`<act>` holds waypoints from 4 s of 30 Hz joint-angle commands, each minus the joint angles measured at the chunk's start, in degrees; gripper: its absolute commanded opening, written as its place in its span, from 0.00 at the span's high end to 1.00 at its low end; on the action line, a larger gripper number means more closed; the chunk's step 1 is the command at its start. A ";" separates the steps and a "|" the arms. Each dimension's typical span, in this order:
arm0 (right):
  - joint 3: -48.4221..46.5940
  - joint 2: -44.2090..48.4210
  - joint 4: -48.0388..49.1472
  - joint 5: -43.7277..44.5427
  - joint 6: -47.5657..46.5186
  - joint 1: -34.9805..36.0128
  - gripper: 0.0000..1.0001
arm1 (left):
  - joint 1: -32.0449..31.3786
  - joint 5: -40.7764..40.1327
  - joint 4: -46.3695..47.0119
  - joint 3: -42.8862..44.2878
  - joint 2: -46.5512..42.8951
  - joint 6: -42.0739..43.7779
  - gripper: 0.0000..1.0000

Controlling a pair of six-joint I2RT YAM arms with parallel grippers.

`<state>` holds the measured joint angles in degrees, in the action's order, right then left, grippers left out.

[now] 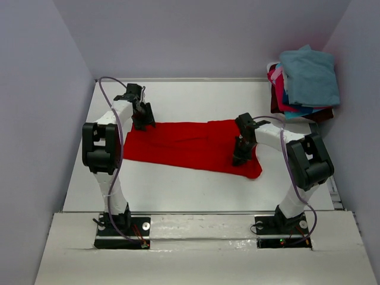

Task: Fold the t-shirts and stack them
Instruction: Fold the tshirt

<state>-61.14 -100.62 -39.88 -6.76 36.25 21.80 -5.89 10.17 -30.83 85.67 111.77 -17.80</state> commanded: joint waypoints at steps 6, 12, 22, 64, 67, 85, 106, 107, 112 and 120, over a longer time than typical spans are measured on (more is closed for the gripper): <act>1.55 -3.36 0.50 2.02 1.89 0.61 0.79 | 0.35 0.11 -1.87 -3.31 2.05 -0.57 0.59; 0.42 -3.09 0.42 1.49 2.51 0.61 0.79 | 0.35 0.81 -1.43 -4.45 3.72 -1.53 0.62; -5.21 -6.43 -0.73 1.58 2.77 0.61 0.79 | 0.96 3.53 1.03 -8.40 3.64 -3.29 0.65; -69.71 -40.70 -24.72 2.37 -7.15 -3.96 0.75 | 1.58 12.23 1.57 -40.13 -26.50 -6.72 0.89; -71.83 -42.37 -24.46 1.49 -8.91 -3.96 0.74 | -0.34 13.11 0.69 -42.07 -28.96 -6.72 0.89; -82.29 -48.09 -19.71 0.26 -16.47 -3.96 0.60 | -7.47 13.65 -9.77 -48.32 -44.79 -8.04 0.83; -62.35 -30.87 -19.80 6.50 -11.12 -3.96 0.38 | -11.60 6.26 -6.08 -9.58 -19.94 -1.98 0.59; -60.17 -30.26 -19.36 6.50 -10.85 -3.96 0.38 | -12.12 6.70 -6.00 -5.81 -16.27 -1.54 0.59; -53.47 -26.56 -17.51 8.17 -8.40 -3.96 0.36 | -12.74 7.32 -5.47 3.88 -5.70 0.92 0.59; -47.05 -24.28 -15.76 7.20 -5.84 -3.96 0.38 | -12.74 10.04 -4.15 20.12 9.25 0.23 0.60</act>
<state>-110.06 -128.51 -57.84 -0.38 28.36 18.02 -18.31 18.04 -35.64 97.84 118.89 -17.78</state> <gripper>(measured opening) 0.634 0.396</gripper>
